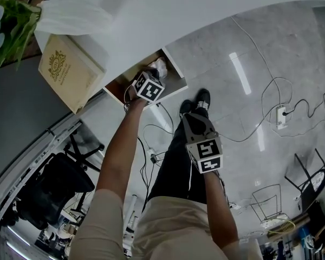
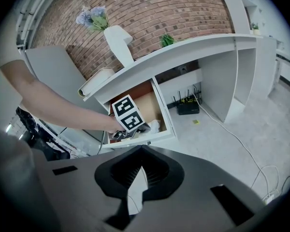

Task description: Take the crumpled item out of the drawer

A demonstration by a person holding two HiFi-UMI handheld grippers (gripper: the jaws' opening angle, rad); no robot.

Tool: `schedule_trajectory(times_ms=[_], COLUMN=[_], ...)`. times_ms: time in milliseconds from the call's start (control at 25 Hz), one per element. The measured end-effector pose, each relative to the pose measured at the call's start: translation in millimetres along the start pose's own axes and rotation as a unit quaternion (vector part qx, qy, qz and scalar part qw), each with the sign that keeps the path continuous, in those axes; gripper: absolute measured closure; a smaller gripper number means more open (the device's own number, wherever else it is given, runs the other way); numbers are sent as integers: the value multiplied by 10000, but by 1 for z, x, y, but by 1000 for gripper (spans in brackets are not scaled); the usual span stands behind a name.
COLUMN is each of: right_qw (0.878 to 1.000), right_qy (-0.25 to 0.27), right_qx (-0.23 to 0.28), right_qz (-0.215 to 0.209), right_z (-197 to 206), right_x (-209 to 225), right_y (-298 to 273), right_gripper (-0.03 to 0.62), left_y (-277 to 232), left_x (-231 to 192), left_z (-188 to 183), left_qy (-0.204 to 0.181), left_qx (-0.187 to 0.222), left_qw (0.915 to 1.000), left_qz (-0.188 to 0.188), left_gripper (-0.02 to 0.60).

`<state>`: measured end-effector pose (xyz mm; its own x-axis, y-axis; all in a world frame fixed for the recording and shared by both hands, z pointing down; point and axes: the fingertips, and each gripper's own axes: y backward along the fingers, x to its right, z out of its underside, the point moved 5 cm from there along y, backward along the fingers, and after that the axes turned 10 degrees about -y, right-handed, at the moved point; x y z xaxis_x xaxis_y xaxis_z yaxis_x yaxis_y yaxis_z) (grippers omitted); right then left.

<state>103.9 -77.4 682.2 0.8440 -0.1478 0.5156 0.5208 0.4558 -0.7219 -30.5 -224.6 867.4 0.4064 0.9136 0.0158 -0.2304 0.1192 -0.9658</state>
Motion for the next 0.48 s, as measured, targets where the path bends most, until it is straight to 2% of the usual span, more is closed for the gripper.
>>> schedule_trajectory(times_ms=[480], right_qw=[9997], right_qy=[244], right_qx=[-97], right_qz=[0], right_z=[17], right_x=[-3], right_y=[10], right_gripper=[569], left_y=[44], left_x=[3], left_z=[-25], left_qy=[-155], left_qx=[693], left_qw=[9972], left_qz=[-254], left_gripper=[566])
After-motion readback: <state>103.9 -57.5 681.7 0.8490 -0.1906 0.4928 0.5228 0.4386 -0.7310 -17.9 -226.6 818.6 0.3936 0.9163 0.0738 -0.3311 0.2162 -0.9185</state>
